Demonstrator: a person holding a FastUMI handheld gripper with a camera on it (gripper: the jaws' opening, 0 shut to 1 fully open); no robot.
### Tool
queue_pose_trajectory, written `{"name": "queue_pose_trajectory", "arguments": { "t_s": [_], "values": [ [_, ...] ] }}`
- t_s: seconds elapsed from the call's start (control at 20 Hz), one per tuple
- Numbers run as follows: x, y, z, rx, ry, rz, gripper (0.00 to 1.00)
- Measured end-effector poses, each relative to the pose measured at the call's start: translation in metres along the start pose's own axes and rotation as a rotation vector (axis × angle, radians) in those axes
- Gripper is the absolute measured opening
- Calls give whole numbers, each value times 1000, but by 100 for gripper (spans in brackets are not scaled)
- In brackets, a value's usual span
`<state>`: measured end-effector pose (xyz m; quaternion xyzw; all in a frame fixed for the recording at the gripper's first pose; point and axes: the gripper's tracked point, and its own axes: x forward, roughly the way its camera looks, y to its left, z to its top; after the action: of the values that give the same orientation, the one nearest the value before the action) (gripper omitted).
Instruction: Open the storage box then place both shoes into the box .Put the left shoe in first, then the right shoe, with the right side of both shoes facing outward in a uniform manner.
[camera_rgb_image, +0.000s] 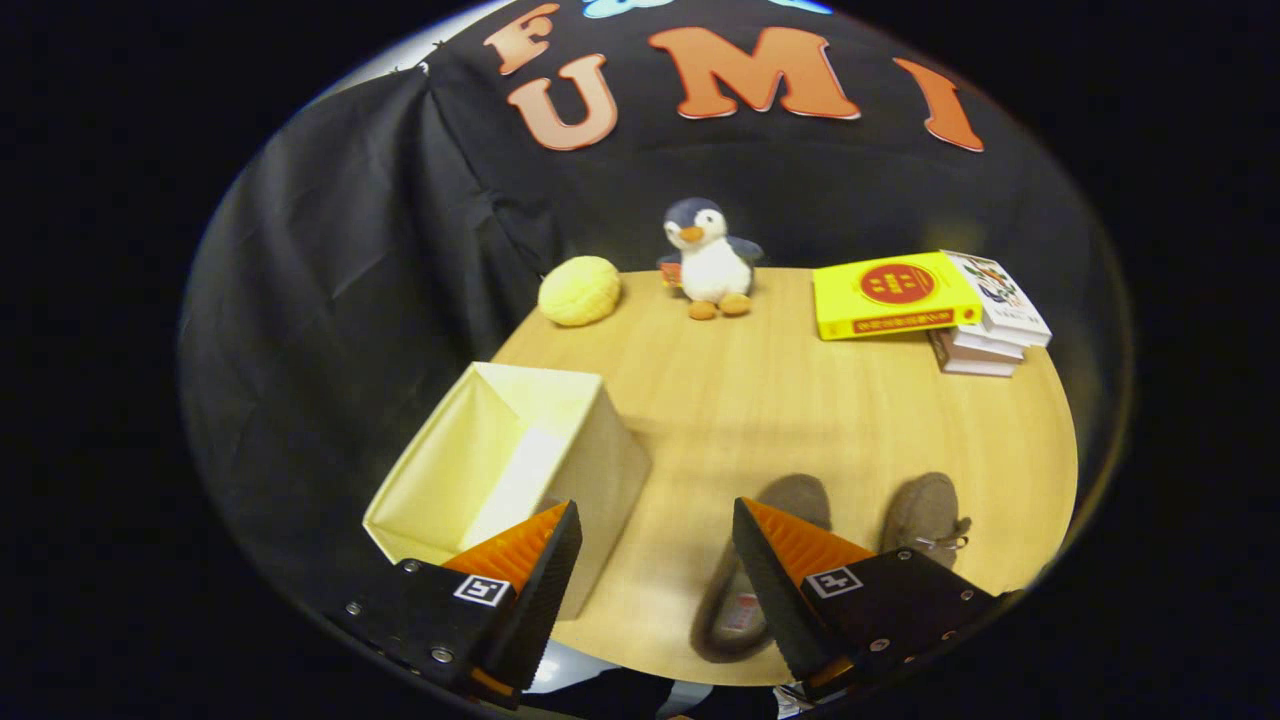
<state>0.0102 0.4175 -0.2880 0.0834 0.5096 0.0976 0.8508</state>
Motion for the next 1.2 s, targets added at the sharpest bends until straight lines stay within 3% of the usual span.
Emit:
{"name": "queue_pose_trajectory", "arguments": {
  "t_s": [0.3, 0.55, 0.75, 1.0, 1.2],
  "values": [
    [-6, -31, -49, 23, 128, -77, 84],
    [14, -52, -65, 10, 149, -126, 75],
    [34, -65, -66, 58, 125, -201, 59],
    [39, -57, -69, 122, 140, -202, 19],
    [28, -47, -61, 156, 149, -200, 5]
  ]
}}
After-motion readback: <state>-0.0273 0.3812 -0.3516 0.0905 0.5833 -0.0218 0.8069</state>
